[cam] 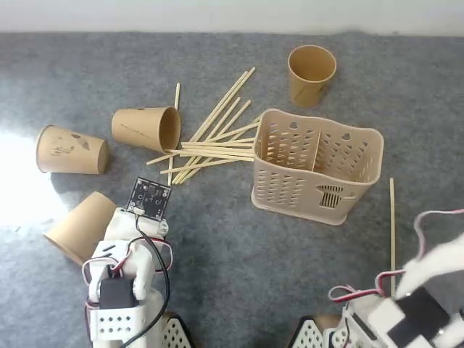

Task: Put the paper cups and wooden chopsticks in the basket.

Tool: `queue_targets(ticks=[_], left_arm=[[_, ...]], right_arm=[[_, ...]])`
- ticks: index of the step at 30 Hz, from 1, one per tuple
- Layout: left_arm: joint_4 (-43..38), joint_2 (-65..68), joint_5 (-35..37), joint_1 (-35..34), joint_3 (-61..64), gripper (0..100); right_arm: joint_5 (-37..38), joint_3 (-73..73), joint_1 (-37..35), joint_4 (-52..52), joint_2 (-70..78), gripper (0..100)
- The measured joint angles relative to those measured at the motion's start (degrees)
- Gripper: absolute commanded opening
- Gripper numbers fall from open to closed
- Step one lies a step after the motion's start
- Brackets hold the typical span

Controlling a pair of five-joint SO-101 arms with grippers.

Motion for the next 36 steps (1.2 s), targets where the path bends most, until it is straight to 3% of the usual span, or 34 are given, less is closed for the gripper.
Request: queue_targets(ticks=[6, 19, 28, 36], left_arm=[[0.0, 0.0, 0.0, 0.1, 0.0, 2], [0.0, 0.0, 0.0, -0.1, 0.0, 2], [0.0, 0.0, 0.0, -0.1, 0.0, 2], [0.0, 0.0, 0.0, -0.1, 0.0, 2]], right_arm=[[-4.2, -12.5, -11.9, 8.9, 1.9, 0.6], [-5.8, -21.9, -24.4, 9.0, 3.7, 0.6], [-5.8, -17.8, -29.0, 9.0, 3.3, 0.6], [-6.9, -15.7, -40.5, 9.0, -6.4, 0.6]])
